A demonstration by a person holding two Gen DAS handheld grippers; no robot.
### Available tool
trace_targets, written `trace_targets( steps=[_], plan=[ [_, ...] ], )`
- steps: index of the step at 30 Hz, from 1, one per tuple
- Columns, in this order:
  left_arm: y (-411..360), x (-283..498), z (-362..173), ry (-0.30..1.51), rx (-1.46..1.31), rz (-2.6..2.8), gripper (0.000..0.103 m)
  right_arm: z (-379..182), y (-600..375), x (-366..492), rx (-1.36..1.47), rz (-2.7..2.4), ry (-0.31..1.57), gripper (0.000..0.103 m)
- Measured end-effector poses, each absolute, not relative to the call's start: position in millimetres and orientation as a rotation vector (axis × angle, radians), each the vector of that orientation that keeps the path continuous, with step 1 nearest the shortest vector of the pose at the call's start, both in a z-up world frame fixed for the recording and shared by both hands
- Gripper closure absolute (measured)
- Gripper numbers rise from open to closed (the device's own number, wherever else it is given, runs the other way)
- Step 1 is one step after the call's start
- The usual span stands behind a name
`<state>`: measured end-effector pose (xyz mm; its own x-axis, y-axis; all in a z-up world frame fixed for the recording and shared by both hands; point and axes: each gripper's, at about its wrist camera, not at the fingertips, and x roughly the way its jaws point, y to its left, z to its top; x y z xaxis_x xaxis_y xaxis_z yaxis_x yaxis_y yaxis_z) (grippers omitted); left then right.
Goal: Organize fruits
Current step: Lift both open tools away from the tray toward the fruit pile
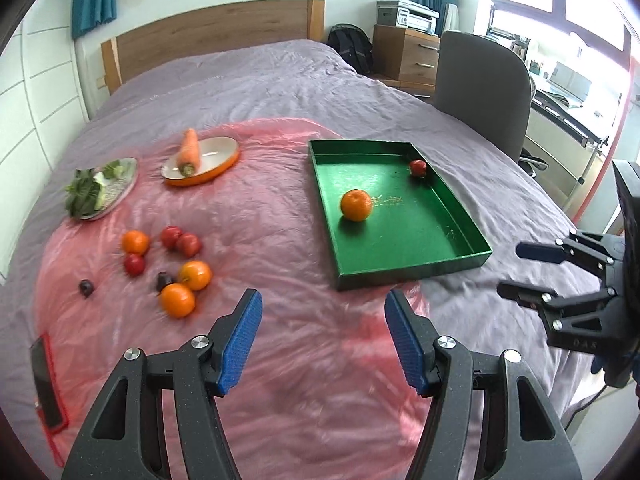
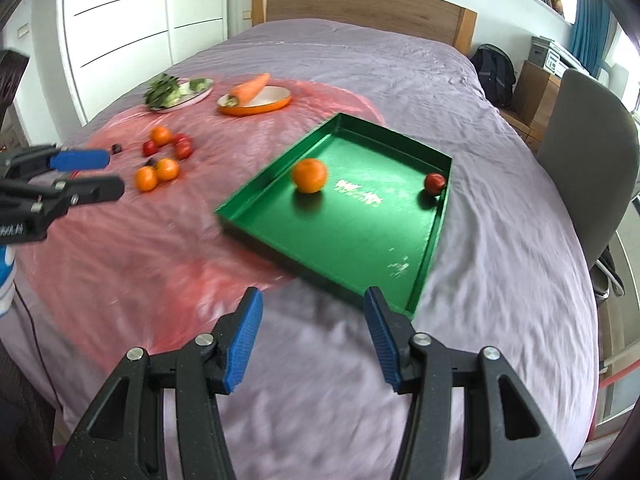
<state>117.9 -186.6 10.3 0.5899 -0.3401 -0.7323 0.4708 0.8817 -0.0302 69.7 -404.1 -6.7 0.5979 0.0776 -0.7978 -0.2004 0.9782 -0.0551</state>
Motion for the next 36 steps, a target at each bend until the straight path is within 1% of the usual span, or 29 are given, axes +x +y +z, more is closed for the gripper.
trace_targets(
  steps=[10,18,27,36],
  plan=[
    [-146,86,10,0.798,0.193,-0.409,0.045,-5,-354,25,-0.128,0.212,0.904,0.013],
    [-107,72,0,0.805,0.171,-0.346,0.045,-6,-315,17,-0.135,0.269,0.891,0.013],
    [-54,80,-26,0.852,0.133,-0.23,0.045,-10,-270,36,-0.145,0.376,0.871,0.013],
    [-28,109,-55,0.899,0.075,-0.181,0.045,-31,-240,91,-0.105,0.433,0.898,0.013]
  ],
)
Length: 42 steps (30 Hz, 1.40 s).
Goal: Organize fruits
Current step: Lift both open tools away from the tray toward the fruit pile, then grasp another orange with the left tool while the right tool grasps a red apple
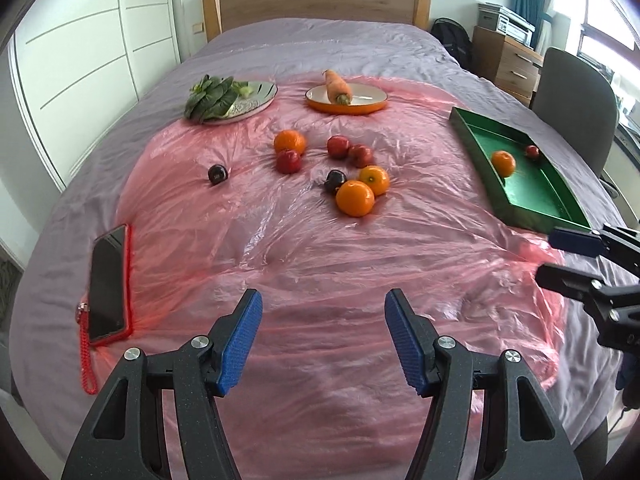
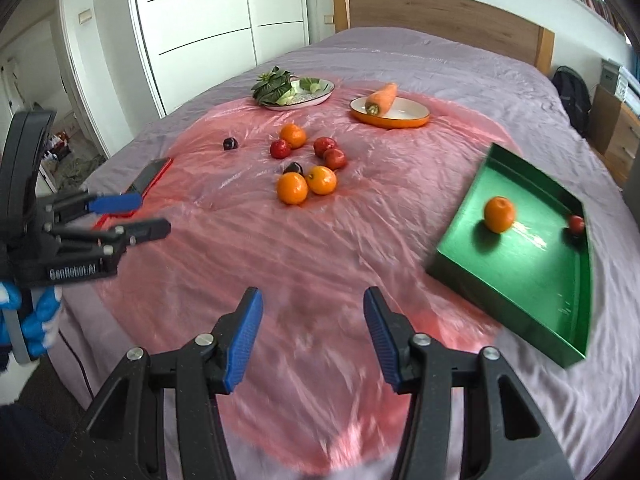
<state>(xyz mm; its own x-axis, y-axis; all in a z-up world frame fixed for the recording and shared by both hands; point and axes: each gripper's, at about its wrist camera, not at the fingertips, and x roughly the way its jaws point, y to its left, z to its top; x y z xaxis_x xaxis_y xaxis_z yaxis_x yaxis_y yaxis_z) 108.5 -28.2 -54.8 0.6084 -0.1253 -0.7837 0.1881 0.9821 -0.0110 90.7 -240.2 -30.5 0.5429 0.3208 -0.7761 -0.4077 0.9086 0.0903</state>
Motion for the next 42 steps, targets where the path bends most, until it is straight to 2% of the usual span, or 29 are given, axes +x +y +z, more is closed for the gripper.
trace_targets(
  steps=[12,23,35,40,42],
  plan=[
    [-50,168,-83,0.913,0.025,-0.204,0.045,-57,-216,190,-0.085,0.482,0.918,0.014],
    [-66,228,-107,0.94,-0.026,-0.2,0.045,-72,-194,293,-0.111,0.55,0.962,0.021],
    [-69,244,-126,0.969,-0.064,-0.2,0.046,-93,-173,328,-0.147,0.595,0.993,0.03],
    [-68,248,-129,0.97,-0.069,-0.202,0.051,-100,-165,335,-0.185,0.603,1.008,0.031],
    [-68,249,-129,0.968,-0.067,-0.206,0.053,-105,-162,337,-0.199,0.607,1.019,0.04]
  ],
)
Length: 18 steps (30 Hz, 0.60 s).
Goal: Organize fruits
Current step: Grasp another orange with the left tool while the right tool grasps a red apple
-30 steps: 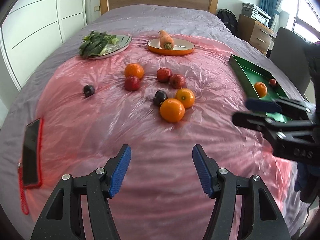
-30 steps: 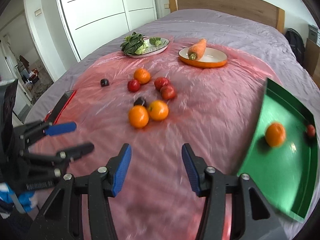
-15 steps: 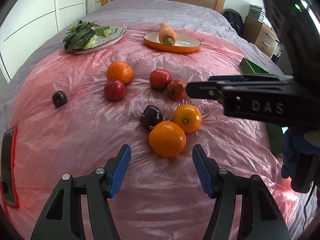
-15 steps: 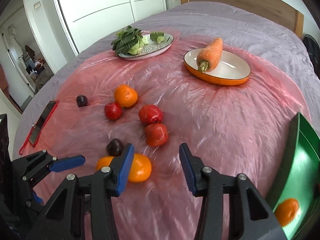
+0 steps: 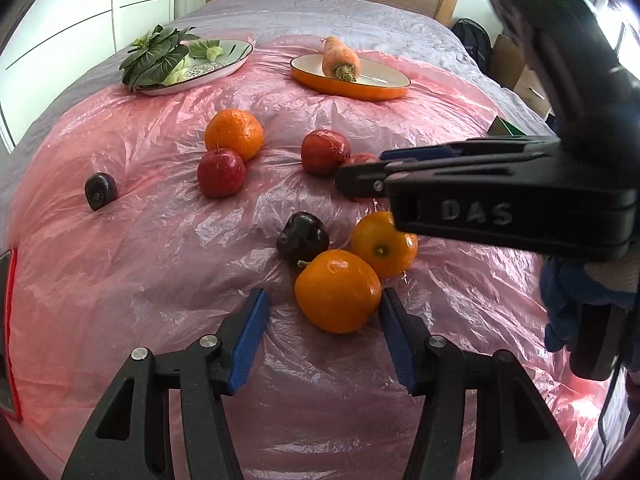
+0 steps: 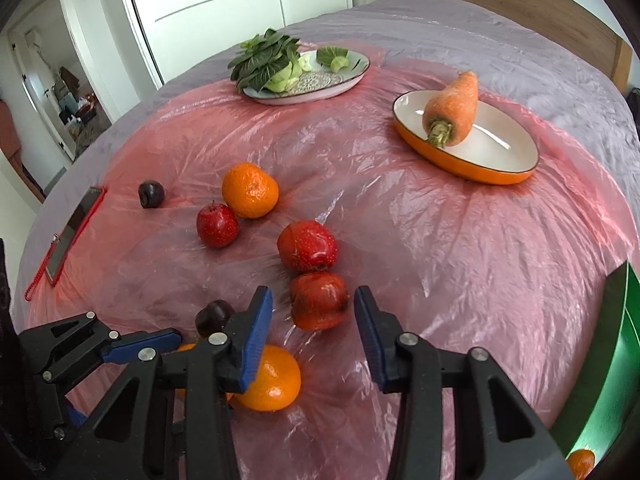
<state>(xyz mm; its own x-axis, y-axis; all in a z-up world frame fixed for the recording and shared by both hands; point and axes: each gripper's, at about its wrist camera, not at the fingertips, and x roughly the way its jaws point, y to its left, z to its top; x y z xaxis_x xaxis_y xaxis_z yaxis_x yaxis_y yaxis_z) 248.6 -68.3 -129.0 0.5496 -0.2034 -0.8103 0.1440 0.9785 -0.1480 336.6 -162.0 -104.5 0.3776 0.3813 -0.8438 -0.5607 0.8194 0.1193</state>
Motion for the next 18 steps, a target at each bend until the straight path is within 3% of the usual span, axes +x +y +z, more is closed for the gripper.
trace_targets(
  steps=[2,4,11,18],
  plan=[
    [-69,250,-129,0.966,-0.06,-0.208,0.055,-110,-158,338,-0.226,0.604,1.027,0.041],
    [-71,250,-130,0.967,-0.054,-0.209,0.057,-113,-157,339,-0.241,0.599,1.033,0.053],
    [-74,253,-132,0.972,-0.046,-0.22,0.066,-122,-154,344,-0.276,0.597,1.049,0.053],
    [-72,251,-127,0.962,-0.068,-0.23,0.066,-119,-155,343,-0.249,0.591,1.033,0.055]
  ],
)
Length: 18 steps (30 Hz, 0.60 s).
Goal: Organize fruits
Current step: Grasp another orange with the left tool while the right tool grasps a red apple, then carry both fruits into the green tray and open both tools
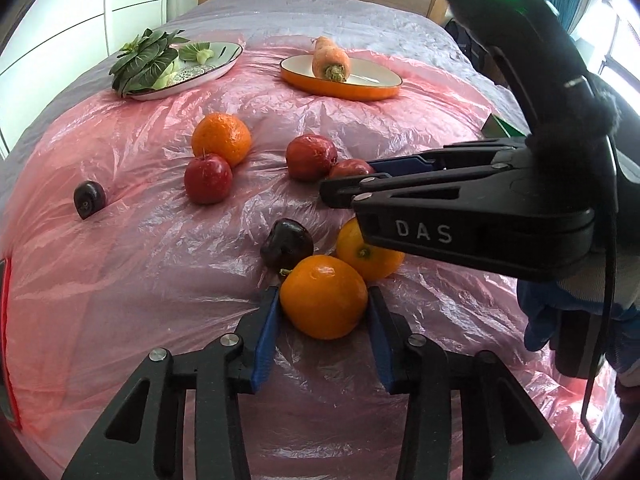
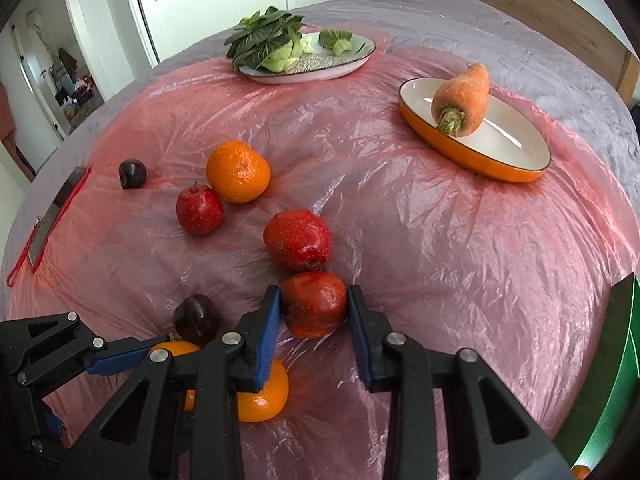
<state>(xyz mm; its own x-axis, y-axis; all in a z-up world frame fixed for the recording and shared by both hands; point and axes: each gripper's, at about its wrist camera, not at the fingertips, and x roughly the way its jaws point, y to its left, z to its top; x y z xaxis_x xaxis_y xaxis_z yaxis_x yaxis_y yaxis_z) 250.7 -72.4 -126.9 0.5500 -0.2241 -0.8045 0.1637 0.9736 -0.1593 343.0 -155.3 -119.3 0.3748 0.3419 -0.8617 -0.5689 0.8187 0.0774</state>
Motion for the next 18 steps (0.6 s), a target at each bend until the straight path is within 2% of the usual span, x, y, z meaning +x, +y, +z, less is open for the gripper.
trace_targets(
  steps=[18],
  plan=[
    [-66,223,-94,0.94,-0.094,-0.229,0.067,-62,-194,305,-0.15,0.563,0.954,0.055]
  ],
)
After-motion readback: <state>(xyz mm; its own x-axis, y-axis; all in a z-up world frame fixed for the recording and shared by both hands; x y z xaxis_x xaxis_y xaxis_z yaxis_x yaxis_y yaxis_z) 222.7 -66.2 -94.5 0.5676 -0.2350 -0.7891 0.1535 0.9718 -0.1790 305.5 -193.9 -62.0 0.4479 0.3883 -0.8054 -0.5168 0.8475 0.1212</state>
